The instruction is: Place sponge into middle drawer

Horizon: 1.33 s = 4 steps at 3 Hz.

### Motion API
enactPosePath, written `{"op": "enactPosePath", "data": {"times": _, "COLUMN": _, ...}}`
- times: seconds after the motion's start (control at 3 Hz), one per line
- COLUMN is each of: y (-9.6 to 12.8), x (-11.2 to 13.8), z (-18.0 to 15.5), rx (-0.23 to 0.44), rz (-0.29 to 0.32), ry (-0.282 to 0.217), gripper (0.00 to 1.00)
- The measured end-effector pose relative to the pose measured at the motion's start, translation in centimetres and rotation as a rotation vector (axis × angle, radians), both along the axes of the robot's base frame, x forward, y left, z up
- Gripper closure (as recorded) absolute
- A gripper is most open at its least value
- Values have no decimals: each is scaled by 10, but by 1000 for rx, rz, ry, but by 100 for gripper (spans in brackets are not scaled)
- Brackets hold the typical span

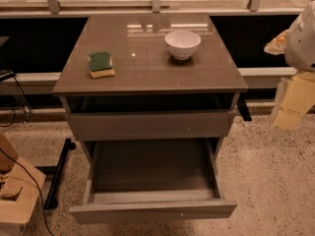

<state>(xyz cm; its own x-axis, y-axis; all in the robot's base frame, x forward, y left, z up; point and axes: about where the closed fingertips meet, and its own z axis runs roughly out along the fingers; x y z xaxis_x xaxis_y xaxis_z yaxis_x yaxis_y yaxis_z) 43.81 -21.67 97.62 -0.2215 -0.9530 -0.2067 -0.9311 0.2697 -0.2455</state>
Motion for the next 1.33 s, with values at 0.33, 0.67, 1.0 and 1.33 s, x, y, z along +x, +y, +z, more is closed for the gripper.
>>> {"op": "enactPosePath", "data": {"times": 0.33, "y": 1, "x": 0, "z": 0, "rx": 1, "rz": 1, "ry": -3, "gripper": 0}}
{"op": "enactPosePath", "data": {"times": 0.67, "y": 19, "x": 9, "z": -2, "rx": 28, "rz": 48, "ry": -31, "gripper": 0}}
{"op": "enactPosePath", "data": {"times": 1.0, "y": 52, "x": 26, "z": -10, "rx": 97, "rz": 115, "ry": -62, "gripper": 0}}
{"op": "enactPosePath", "data": {"times": 1.33, "y": 88, "x": 54, "z": -9, "rx": 191, "rz": 109, "ry": -123, "gripper": 0}}
